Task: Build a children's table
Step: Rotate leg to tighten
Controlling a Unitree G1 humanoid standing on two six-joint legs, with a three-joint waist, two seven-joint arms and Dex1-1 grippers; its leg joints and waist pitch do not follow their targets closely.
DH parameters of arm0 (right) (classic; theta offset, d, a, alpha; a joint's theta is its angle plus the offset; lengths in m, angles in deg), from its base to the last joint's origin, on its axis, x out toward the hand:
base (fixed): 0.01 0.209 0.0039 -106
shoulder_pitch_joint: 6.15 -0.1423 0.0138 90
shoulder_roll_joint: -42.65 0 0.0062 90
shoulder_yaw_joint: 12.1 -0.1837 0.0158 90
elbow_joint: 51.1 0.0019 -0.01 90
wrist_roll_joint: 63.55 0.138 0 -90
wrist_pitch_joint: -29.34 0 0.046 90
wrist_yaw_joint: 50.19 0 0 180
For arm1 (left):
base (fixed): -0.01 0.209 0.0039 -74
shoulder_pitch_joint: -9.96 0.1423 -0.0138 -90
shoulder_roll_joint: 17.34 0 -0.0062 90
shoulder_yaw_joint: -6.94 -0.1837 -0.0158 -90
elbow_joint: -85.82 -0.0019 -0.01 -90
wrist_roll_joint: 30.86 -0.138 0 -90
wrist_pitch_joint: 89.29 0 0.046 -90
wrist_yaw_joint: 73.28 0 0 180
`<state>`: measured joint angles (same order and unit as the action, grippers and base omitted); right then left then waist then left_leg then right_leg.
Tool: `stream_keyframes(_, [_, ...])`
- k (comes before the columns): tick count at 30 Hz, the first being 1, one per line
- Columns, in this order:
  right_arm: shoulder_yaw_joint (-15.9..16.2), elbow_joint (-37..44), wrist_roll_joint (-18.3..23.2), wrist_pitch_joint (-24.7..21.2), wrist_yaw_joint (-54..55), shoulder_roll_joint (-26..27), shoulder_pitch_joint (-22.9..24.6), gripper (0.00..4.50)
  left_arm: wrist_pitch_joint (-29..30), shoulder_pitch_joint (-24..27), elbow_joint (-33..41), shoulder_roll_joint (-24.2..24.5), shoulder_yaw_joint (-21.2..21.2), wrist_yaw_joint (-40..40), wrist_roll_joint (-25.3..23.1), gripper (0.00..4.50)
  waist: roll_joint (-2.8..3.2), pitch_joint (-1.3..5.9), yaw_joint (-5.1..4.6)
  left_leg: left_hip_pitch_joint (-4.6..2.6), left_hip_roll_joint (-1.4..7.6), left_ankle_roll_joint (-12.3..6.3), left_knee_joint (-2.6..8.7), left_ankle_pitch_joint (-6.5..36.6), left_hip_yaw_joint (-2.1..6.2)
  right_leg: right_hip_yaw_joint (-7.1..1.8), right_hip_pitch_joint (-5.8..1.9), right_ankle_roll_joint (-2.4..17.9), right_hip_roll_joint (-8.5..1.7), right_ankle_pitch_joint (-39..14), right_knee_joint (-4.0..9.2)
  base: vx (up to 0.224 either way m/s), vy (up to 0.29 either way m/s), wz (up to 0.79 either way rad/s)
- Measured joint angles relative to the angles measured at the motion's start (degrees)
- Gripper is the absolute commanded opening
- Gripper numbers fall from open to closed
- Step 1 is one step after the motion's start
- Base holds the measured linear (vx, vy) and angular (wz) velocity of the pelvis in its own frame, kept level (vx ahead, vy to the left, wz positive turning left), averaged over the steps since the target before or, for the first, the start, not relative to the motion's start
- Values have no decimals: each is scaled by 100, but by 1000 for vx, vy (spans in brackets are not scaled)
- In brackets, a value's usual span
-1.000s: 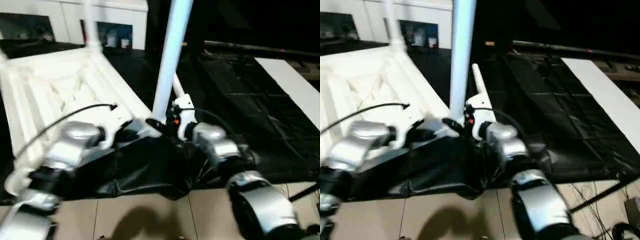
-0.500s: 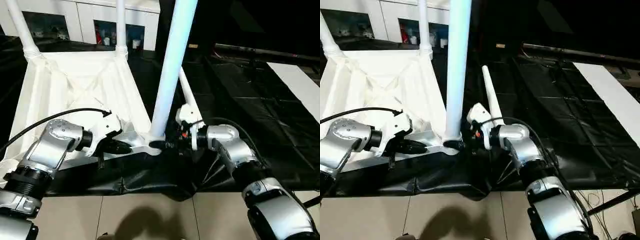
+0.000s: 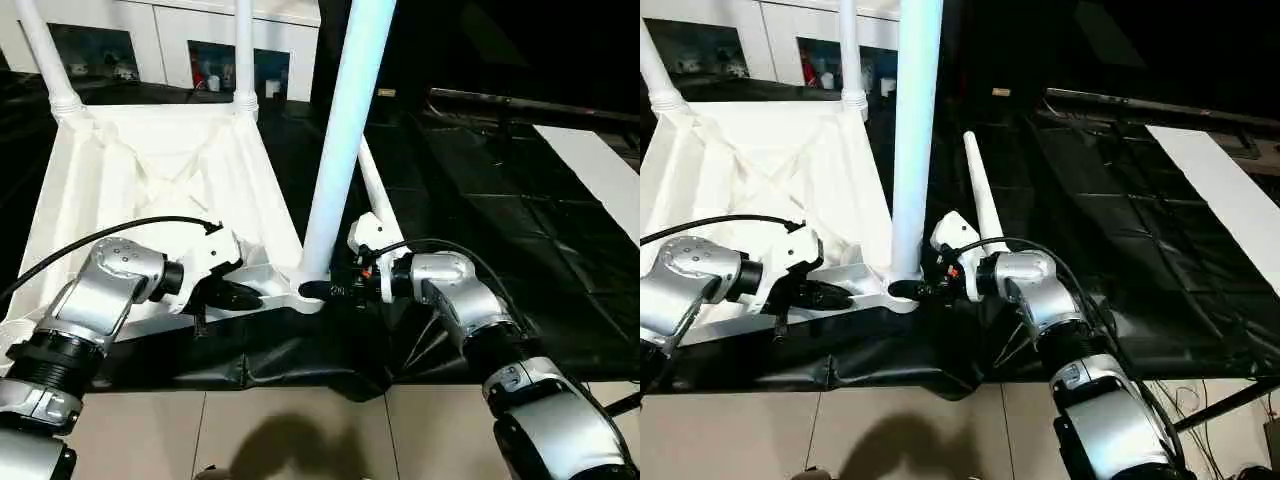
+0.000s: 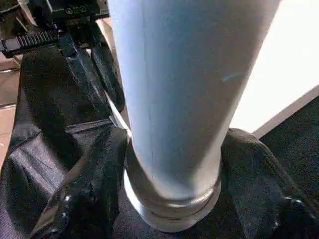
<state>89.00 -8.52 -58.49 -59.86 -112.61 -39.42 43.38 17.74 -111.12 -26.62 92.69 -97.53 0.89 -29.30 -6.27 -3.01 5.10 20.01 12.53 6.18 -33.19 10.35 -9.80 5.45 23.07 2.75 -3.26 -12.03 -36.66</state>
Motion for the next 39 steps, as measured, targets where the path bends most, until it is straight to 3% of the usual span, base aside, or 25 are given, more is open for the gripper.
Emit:
stream_keyframes(7, [-195, -316, -20, 92, 792, 277, -9, 257, 119, -44, -163, -182, 97, -408, -51, 0, 0, 2, -20, -10, 0, 12, -1, -6, 0, -2, -19, 4, 0, 3, -16, 0, 0, 0])
stream_keyframes(14, [-790, -1034, 87, -95, 3205, 838, -375, 256, 688, -313, -507, -1155, 283, -1984, -238, 0, 13, -3, -108, -36, 1, 31, -2, -17, 8, -1, -22, -13, 0, 15, -21, 0, 0, 0])
stream_keyframes(17, [-1165, -1525, 208, -156, 4801, 1240, -765, 256, 1041, -506, -672, -1780, 388, -2933, -370, 0, 17, -3, -153, -59, 1, 43, -1, -24, 11, -1, -17, -14, 1, 16, -32, 0, 0, 0])
stream_keyframes(20, [-1307, -1692, 239, -106, 5181, 1366, -889, 256, 1103, -524, -662, -1910, 363, -3172, -410, 0, 13, 0, -156, -47, 1, 43, 1, -24, 11, 0, -19, -15, 1, 16, -33, 0, 0, 0])
stream_keyframes(23, [-1366, -1762, 251, -13, 5104, 1373, -911, 256, 1104, -532, -657, -1913, 345, -3215, -423, 0, 5, 6, -154, -29, 1, 42, 2, -23, 11, 1, -16, -19, 1, 14, -31, 0, 0, 0])
stream_keyframes(26, [-1408, -1789, 282, 6, 4876, 1333, -942, 328, 1109, -519, -607, -1884, 330, -3212, -425, 0, 6, 5, -170, -16, 1, 42, -1, -23, 11, 0, -7, -18, 1, 15, -30, 0, 0, 0])
stream_keyframes(29, [-1347, -1799, 255, 9, 4614, 1262, -945, 343, 1070, -449, -477, -1778, 314, -3109, -422, 0, 10, 2, -190, -4, 4, 42, 2, -24, 12, 2, 7, -3, 4, 23, -32, 0, 0, 0])
stream_keyframes(32, [-1170, -1775, 142, -10, 4203, 1119, -938, 367, 972, -352, -341, -1635, 278, -2921, -411, 0, 13, 0, -193, -1, 8, 42, 3, -24, 11, 3, 10, 12, 7, 28, -31, 0, 0, 0])
stream_keyframes(39, [-491, -1081, -130, 39, 2298, 463, -559, 367, 740, -165, -94, -981, 162, -1963, -225, 0, 15, -1, -157, 4, 9, 39, 1, -24, 10, 3, 7, 11, 7, 15, -26, 0, 0, 0])
